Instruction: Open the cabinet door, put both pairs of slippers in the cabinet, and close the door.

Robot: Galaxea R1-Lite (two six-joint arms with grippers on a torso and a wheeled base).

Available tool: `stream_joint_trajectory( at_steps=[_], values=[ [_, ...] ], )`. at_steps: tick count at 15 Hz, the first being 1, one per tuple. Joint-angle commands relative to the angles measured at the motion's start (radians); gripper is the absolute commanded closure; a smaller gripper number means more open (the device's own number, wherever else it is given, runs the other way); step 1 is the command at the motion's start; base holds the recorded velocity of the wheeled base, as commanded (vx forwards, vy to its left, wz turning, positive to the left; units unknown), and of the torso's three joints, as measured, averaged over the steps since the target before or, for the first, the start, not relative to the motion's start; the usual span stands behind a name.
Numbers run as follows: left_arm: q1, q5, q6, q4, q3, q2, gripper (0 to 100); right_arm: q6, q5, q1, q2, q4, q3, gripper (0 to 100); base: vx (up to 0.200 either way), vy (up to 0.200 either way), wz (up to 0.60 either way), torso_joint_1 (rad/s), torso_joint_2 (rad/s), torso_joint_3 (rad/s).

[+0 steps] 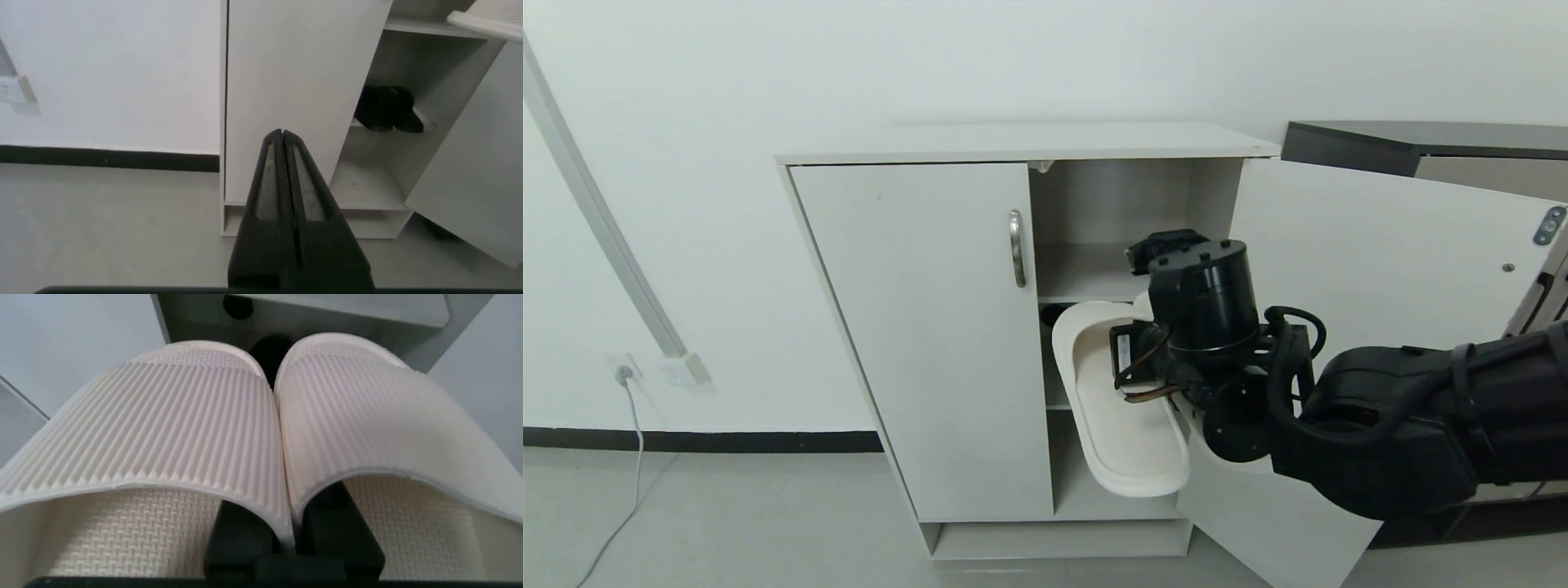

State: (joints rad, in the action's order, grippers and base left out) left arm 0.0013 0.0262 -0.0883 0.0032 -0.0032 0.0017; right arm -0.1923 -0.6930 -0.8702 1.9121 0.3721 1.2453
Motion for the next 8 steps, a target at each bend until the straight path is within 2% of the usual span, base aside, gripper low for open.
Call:
stream_joint_trajectory(
  at_steps=[1, 5, 8],
  values=[
    [0.000, 0.000, -0.001, 0.000, 0.000, 0.000, 100, 0.002, -0.036, 0.007, 0.062, -0.002, 0.059, 100, 0.000, 0.000, 0.00, 0.000, 0.00, 0.000],
    [-0.001, 0.000, 0.001, 0.000, 0.000, 0.000, 100, 0.004, -0.056, 0.013, 0.090, -0.041, 0.131, 100, 0.000, 0.000, 0.00, 0.000, 0.00, 0.000],
    [0.000, 0.001, -0.001, 0.000, 0.000, 0.000, 100, 0.002, -0.056, 0.014, 0.085, -0.050, 0.132, 100, 0.000, 0.000, 0.00, 0.000, 0.00, 0.000]
  ],
)
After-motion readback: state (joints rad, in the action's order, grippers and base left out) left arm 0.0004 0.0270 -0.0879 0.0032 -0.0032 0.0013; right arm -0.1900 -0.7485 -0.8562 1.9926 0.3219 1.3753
